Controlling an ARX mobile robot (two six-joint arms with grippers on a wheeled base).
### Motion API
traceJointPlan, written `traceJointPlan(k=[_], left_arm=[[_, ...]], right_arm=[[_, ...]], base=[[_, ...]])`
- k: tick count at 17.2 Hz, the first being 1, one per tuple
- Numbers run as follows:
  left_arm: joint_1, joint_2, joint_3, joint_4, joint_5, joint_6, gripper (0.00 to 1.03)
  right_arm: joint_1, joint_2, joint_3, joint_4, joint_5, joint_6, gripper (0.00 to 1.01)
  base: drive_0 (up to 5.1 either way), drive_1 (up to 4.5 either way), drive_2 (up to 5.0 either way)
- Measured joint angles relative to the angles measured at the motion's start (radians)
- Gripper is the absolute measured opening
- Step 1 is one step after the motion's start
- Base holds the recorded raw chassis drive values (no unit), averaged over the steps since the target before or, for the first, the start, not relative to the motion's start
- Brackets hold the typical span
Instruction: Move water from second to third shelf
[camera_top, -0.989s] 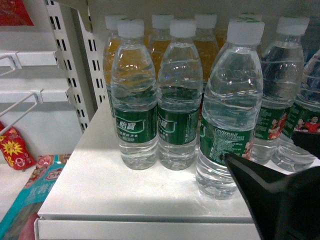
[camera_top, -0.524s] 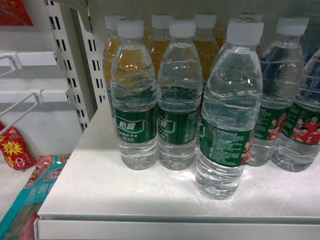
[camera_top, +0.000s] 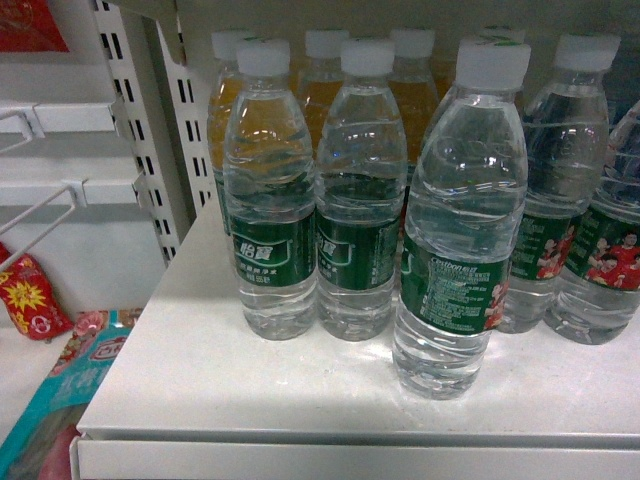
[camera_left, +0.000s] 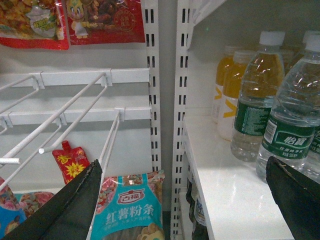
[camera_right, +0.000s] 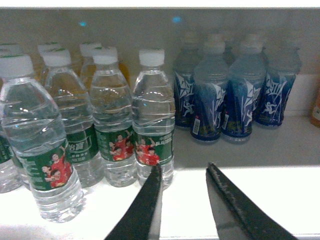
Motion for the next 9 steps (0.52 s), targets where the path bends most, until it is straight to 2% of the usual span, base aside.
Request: traceJointPlan(k=[2, 3, 7, 8, 9], left_arm=[[0.000, 0.000, 0.000, 0.000, 0.000, 0.000, 0.98], [0.000, 0.000, 0.000, 0.000, 0.000, 0.000, 0.98], [0.000, 0.000, 0.000, 0.000, 0.000, 0.000, 0.98], [0.000, 0.000, 0.000, 0.000, 0.000, 0.000, 0.98], [0.000, 0.000, 0.000, 0.000, 0.003, 0.000, 0.98]], right_arm=[[-0.085, -0.033, -0.010, -0.016, -0.079, -0.002, 0.03], [-0.120, -0.042, -0.014, -0.021, -0.117, -0.006, 0.02], [-0.146, -0.055, -0.023, -0.018, -0.144, -0.006, 0.02], [-0.180, -0.094, -0.050, -0.034, -0.185, -0.006, 0.02], [-0.284, -0.096, -0.049, -0.037, -0.286, -0.009, 0.02]], base=[[0.0, 0.00, 0.0], [0.0, 0.00, 0.0], [0.0, 0.00, 0.0], [0.0, 0.00, 0.0], [0.0, 0.00, 0.0]])
